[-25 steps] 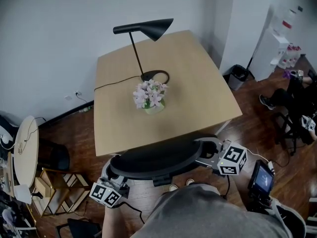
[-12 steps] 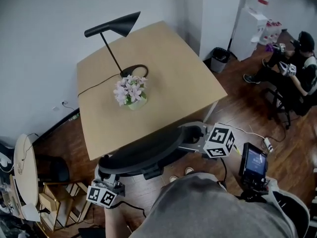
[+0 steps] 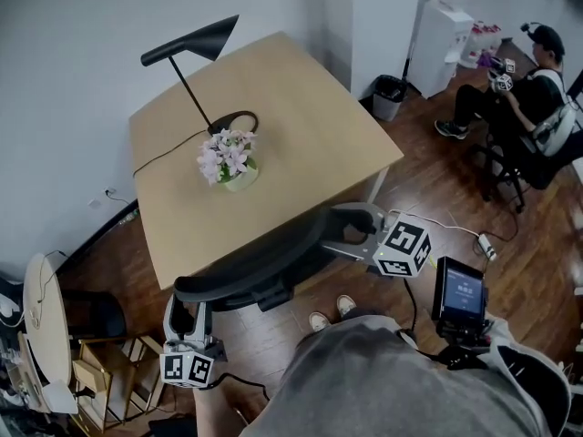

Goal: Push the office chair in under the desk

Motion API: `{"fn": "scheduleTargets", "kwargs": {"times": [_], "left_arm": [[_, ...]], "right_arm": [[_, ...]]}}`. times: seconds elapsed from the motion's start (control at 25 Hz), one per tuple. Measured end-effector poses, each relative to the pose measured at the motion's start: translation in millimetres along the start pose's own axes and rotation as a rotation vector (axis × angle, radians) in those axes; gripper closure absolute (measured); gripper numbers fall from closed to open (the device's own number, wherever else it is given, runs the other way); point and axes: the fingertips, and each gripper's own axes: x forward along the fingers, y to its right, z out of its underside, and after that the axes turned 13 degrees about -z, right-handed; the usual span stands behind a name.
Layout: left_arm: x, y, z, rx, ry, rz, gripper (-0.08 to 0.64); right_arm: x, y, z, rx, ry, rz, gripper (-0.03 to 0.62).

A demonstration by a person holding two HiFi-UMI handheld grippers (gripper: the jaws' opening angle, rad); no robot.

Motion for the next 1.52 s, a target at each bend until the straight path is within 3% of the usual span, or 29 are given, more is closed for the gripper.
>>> {"fn": "scheduleTargets", "kwargs": {"times": [0.16,0.24,0.36,0.44,0.52,0.68,0.96,1.24,1.52], "left_arm": [[-27.8,-11.2,16.0,-0.011,-0.024,-0.069,0.328],[-40.4,-7.8,26.5,-0.015,-0.041,-0.078,0.42],[-53.3,14.3,40.2,0.003,-0.064,-0.024,0.557],[-58.6,35.5,49.1,0.006,-0.078,0.01,0.557],[-68.6,59.2,57.1,-0.007,-0.094,0.028,0.557],[-87.2,102.4,64.8,-0.027,-0.091,0.042,0.557],[-142.0,167.4,83.7,-0.077,-0.08,0.0,0.557],[-196.3,206.6,101.8,-0.06,-0.111,-0.03,0.557],[-197.8,216.7,103.4,-0.053,-0.117,0.015,0.557]], "right_arm": [[-30.0,-5.2,5.7,0.009,0.031,0.152,0.351],[-43.1,-15.1,10.0,0.025,0.041,0.211,0.414],[-53.1,-37.6,15.2,0.024,0.037,0.255,0.495],[-56.9,-53.7,19.3,0.014,0.027,0.255,0.561],[-61.3,-72.6,26.6,0.013,0.023,0.234,0.586],[-67.6,-107.2,40.1,-0.006,0.02,0.167,0.586],[-110.8,-162.8,72.1,-0.009,0.001,0.052,0.586],[-148.4,-195.7,101.3,0.021,-0.004,0.024,0.586],[-159.3,-213.5,100.6,0.02,0.009,0.058,0.586]]}}
